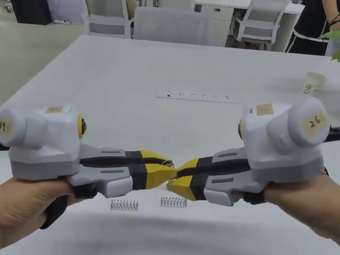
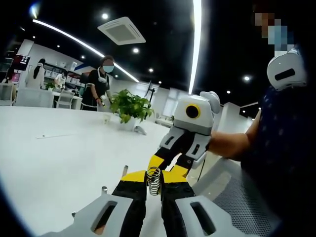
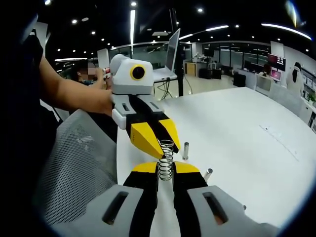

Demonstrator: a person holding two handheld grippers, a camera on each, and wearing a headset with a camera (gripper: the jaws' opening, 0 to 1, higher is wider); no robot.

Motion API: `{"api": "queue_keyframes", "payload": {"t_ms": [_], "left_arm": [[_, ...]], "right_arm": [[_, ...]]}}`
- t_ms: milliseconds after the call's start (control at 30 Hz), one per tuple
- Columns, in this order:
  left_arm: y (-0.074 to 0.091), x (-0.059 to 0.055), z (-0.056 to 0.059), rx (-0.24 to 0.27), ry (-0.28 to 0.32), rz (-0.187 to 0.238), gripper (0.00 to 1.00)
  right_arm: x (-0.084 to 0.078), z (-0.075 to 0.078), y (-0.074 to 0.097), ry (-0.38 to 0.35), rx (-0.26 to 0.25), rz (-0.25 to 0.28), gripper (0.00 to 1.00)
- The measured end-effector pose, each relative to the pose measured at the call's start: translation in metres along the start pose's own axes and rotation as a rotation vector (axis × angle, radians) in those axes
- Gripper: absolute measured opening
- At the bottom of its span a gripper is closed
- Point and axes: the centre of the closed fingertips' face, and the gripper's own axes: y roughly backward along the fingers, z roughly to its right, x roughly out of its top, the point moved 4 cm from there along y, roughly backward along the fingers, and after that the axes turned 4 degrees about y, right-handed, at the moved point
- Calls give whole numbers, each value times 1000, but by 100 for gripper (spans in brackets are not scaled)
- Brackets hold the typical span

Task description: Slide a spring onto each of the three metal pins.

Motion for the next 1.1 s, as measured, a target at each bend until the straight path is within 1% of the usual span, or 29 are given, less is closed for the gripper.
{"api": "queue_keyframes", "payload": {"t_ms": [300,500,600,867,1100], "left_arm": [[0,1,1,-6,6,3,2],[-1,2,4,-16,9,9,2],[-1,5,7,-28,12,25,2],[-1,10,11,-46,17,49,2],[0,15,11,-54,28,78,2]], "right_arm": [[1,-1,0,-4,1,2,8],[1,-2,-1,-7,5,4,10],[0,-3,-2,-6,10,1,11],[-2,-5,-5,-2,18,-5,12],[-5,-5,-5,4,22,-15,11]]}}
